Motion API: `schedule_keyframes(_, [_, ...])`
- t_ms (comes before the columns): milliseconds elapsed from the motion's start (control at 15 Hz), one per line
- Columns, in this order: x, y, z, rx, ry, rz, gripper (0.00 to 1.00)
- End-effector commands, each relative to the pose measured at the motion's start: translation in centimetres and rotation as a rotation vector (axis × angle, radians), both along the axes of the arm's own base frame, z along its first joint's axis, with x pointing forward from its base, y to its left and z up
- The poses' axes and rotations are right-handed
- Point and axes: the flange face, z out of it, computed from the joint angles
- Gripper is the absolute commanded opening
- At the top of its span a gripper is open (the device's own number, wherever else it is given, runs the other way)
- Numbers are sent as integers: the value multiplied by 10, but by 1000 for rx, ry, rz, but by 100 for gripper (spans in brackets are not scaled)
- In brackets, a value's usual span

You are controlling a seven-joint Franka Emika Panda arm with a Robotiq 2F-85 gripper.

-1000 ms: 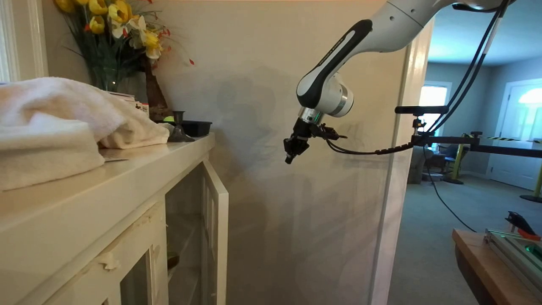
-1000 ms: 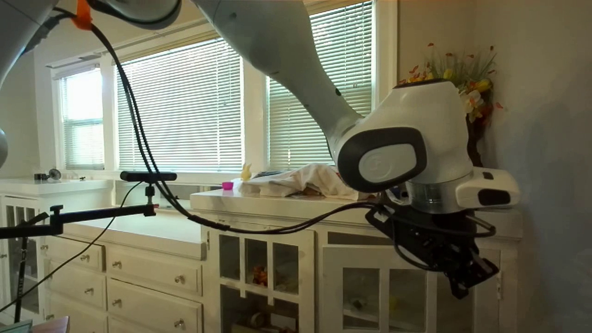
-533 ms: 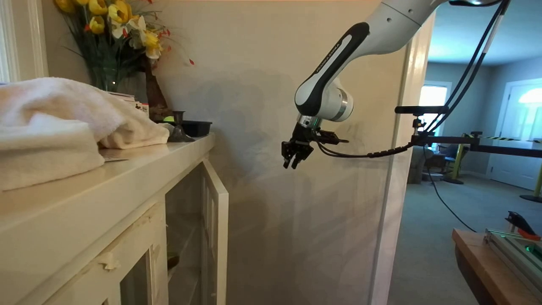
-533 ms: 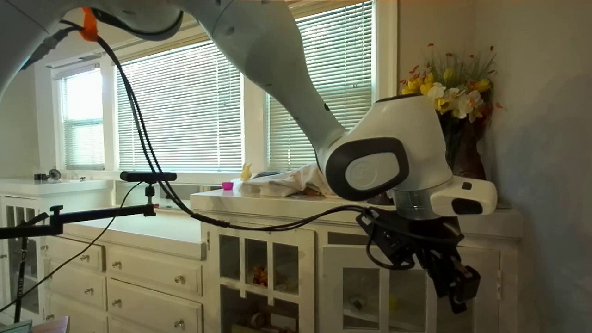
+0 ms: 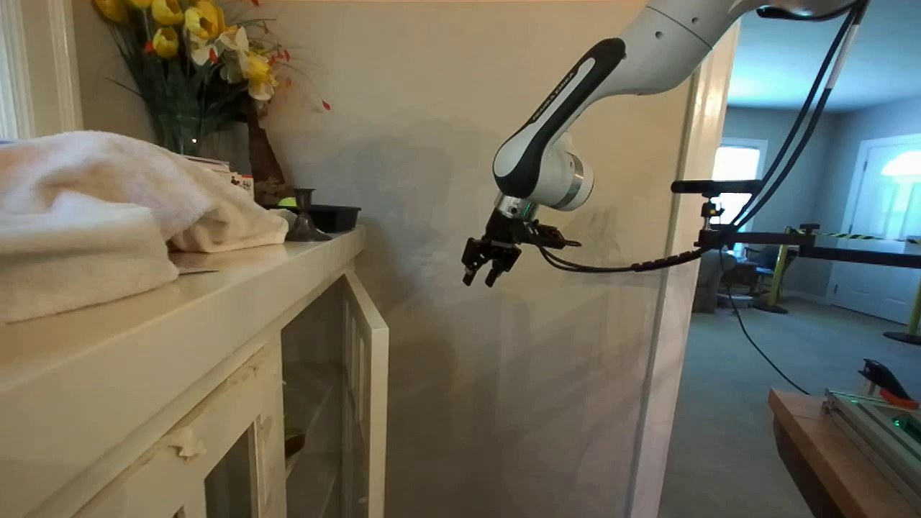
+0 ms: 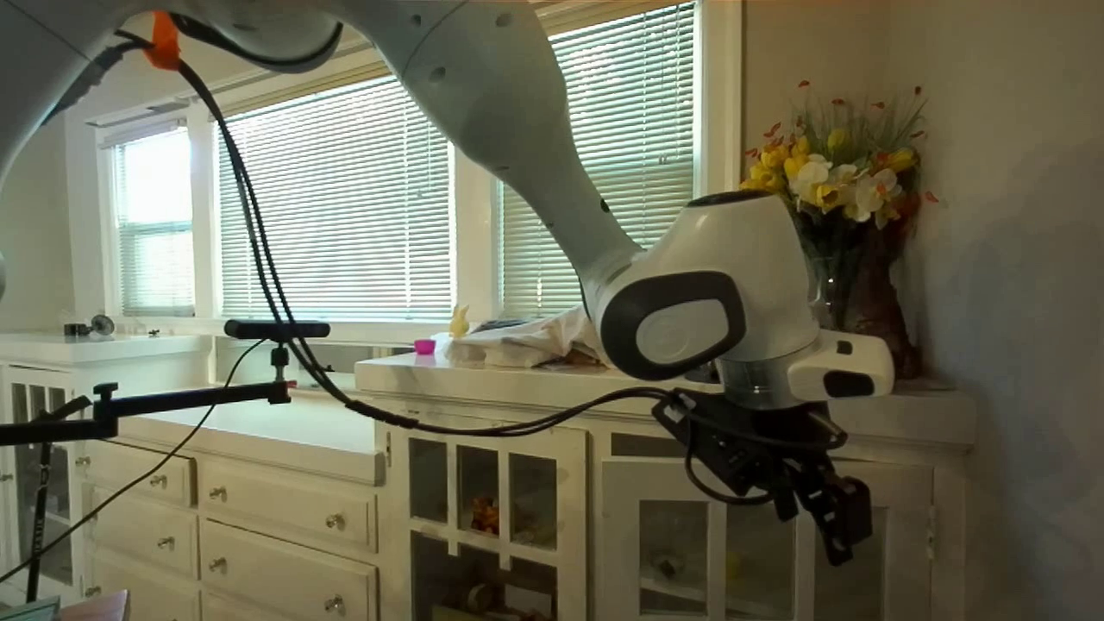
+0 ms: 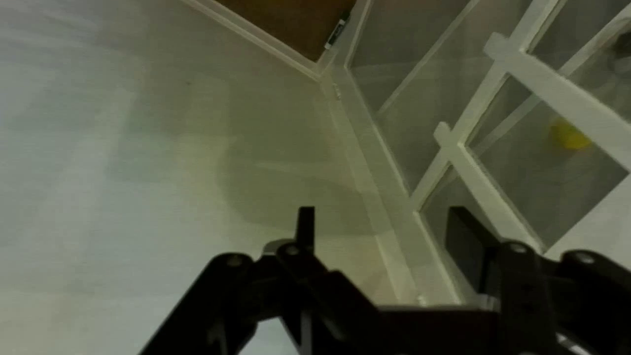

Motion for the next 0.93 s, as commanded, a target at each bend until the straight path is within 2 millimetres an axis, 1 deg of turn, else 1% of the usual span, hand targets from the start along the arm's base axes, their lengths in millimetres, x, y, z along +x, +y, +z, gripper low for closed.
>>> schedule_keyframes(0, [28, 31, -12, -11, -36, 194, 49])
schedule_keyframes(67, [34, 40, -15, -6, -37, 252, 49])
schedule_keyframes(200, [42, 57, -22, 8, -40, 363, 35])
schedule_keyframes(267, [45, 63, -26, 21, -40, 417, 26])
schedule_keyframes(467, [53, 73, -36, 29, -33, 579, 6])
schedule_keyframes(533, [56, 74, -37, 27, -36, 632, 1])
schedule_keyframes(867, [67, 78, -43, -11, -70, 893, 0])
